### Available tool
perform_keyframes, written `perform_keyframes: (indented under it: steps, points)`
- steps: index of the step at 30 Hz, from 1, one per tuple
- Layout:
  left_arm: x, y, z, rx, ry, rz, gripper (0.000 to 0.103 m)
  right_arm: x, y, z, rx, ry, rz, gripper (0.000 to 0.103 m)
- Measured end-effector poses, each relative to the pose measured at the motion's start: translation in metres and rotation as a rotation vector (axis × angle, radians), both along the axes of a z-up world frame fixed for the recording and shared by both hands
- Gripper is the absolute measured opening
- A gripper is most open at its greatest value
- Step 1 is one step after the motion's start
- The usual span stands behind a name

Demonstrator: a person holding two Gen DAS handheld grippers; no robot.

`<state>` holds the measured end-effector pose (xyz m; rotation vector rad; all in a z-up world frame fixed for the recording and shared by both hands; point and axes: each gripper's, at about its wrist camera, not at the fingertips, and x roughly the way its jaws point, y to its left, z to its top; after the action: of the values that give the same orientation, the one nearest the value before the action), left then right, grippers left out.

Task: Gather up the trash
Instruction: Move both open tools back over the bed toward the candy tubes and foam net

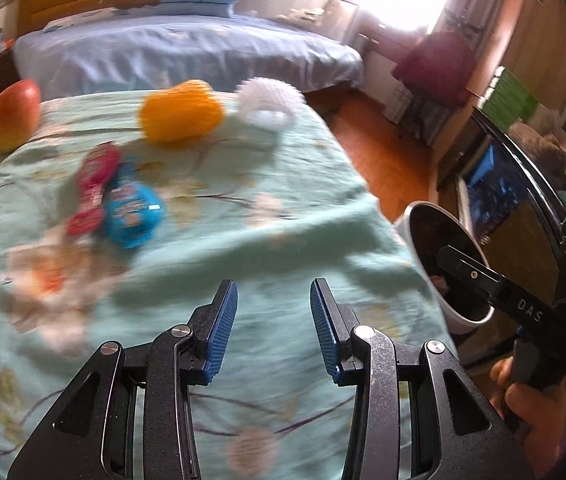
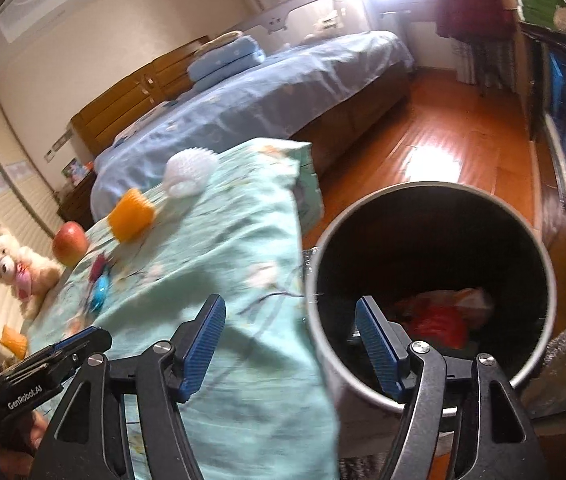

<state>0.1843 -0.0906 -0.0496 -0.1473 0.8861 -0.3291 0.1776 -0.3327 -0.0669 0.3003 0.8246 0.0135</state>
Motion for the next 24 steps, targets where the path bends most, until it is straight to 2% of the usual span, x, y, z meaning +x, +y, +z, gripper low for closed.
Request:
perform_keyframes:
  steps: [13, 24]
  points:
    - [0.005, 0.064, -0.005, -0.008, 0.007, 0.136, 0.038, 0.021, 0.058, -0.005, -0.006, 0.015, 0.119, 0.070]
    - [0.029, 0.096, -0.004, 0.011, 0.002, 0.195, 0.038, 0.046, 0.094, -0.008, -0.002, 0.023, 0.193, 0.070]
